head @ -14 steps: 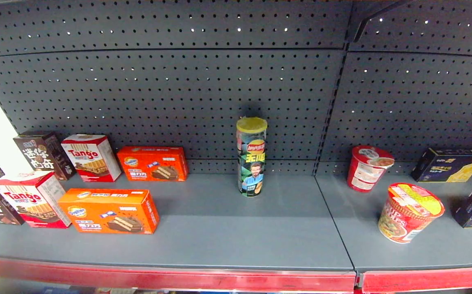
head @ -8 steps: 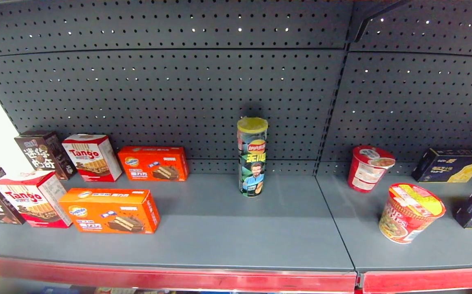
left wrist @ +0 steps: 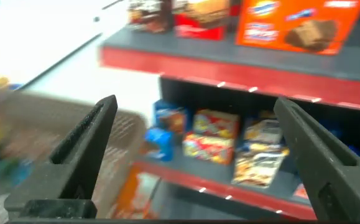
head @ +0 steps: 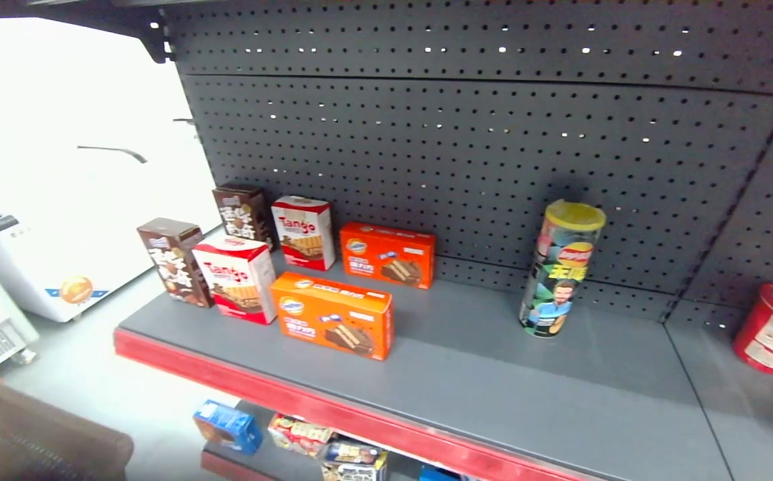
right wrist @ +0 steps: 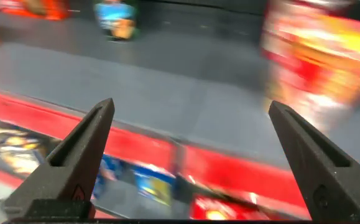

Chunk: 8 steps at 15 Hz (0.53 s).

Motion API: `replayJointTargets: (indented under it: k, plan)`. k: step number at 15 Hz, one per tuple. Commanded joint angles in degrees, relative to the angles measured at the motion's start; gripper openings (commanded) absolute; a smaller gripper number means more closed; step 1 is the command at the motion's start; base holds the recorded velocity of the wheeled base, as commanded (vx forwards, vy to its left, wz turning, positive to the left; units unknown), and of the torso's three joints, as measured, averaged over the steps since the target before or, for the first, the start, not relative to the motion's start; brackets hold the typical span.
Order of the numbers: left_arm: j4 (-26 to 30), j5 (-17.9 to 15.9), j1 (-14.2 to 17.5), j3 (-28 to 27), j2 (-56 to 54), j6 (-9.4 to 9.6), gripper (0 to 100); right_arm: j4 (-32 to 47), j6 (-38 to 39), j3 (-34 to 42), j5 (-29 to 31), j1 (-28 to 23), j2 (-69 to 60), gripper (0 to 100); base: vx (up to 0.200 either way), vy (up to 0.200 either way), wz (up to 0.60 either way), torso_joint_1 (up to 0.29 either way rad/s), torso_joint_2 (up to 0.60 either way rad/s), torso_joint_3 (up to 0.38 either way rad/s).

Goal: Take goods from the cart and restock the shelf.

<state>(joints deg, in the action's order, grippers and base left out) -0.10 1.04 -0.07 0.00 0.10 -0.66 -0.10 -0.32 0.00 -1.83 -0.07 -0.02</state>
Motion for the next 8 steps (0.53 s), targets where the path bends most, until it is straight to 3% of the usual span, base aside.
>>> replayJointTargets:
  k: [1,8]
  plan:
    - [0.01,0.02,-0.01,0.0,0.08,-0.04,100,0.01,-0.03,0.0,-0.02,-0.01,0.02,100,0.0,0.0,0.6,0.002,0.0,0.002]
    - [0.01,0.02,-0.01,0.0,0.08,-0.04,100,0.01,-0.03,0.0,-0.02,-0.01,0.02,100,0.0,0.0,0.6,0.002,0.0,0.002]
